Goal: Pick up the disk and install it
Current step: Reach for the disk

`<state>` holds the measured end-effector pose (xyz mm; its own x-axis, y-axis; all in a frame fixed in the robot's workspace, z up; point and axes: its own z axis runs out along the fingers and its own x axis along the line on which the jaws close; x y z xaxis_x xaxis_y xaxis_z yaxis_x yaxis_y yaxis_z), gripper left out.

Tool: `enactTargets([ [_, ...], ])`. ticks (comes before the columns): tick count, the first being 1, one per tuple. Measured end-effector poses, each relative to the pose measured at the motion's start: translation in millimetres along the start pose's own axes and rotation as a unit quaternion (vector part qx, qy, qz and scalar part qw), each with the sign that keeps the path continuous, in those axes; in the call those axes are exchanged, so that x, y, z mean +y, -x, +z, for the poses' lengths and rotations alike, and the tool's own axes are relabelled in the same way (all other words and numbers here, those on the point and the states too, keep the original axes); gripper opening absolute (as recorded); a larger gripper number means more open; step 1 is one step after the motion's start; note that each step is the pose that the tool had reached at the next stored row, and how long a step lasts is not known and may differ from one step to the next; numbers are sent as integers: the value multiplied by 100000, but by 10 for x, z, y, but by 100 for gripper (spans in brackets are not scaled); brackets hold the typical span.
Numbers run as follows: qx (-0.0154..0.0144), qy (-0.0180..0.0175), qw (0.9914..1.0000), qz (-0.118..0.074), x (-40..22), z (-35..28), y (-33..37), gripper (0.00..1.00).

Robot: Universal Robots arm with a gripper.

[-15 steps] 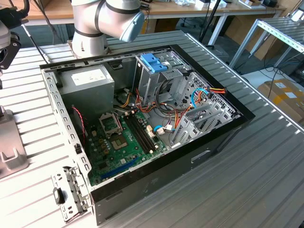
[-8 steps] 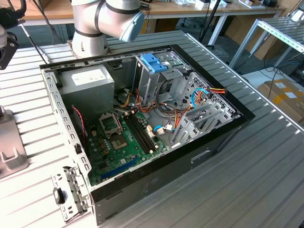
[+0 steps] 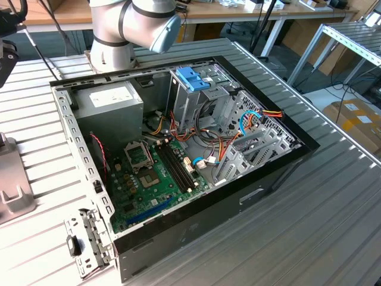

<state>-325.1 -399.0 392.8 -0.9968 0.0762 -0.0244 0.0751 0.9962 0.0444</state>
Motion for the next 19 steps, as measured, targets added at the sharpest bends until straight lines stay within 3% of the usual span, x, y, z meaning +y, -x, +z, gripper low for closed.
enactTargets([
  [19,-3,4,100000,3,-8,-1,-115,11],
])
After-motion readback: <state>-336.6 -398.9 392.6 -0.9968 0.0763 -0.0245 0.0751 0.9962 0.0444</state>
